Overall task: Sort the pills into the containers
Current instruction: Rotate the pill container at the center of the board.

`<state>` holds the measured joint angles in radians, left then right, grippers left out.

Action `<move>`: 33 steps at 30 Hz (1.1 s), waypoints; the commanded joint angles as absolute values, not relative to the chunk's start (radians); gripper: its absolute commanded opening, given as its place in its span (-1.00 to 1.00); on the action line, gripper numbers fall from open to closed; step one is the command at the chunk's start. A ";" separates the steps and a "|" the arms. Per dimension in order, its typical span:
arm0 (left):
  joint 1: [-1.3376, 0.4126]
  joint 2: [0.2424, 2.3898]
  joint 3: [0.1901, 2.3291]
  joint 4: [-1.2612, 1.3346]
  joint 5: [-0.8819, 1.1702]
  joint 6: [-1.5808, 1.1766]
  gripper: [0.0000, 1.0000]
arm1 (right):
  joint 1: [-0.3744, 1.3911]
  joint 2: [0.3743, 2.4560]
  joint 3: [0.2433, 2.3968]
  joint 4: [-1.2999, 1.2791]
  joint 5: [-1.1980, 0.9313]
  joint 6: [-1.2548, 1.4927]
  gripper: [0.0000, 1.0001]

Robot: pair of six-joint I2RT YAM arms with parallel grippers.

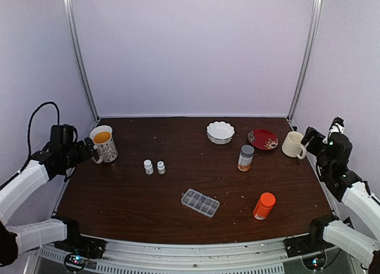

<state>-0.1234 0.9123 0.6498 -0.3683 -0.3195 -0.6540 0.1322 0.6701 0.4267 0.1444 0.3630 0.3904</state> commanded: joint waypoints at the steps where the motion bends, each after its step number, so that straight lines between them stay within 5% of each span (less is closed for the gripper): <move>1: -0.123 0.878 0.679 -0.418 -0.300 -0.674 0.95 | 0.127 0.615 0.492 -0.025 0.352 0.459 0.99; 12: -0.123 0.919 0.611 -0.205 0.159 -0.659 0.95 | 0.139 0.698 0.668 -0.233 -0.109 0.407 0.99; 17: -0.148 0.972 0.535 -0.049 0.363 -0.753 0.88 | 0.375 0.810 0.800 -0.368 -0.078 0.338 1.00; 33: -0.739 1.062 0.436 0.116 0.139 -0.894 0.77 | 0.969 1.314 0.973 -0.378 -0.048 0.386 0.83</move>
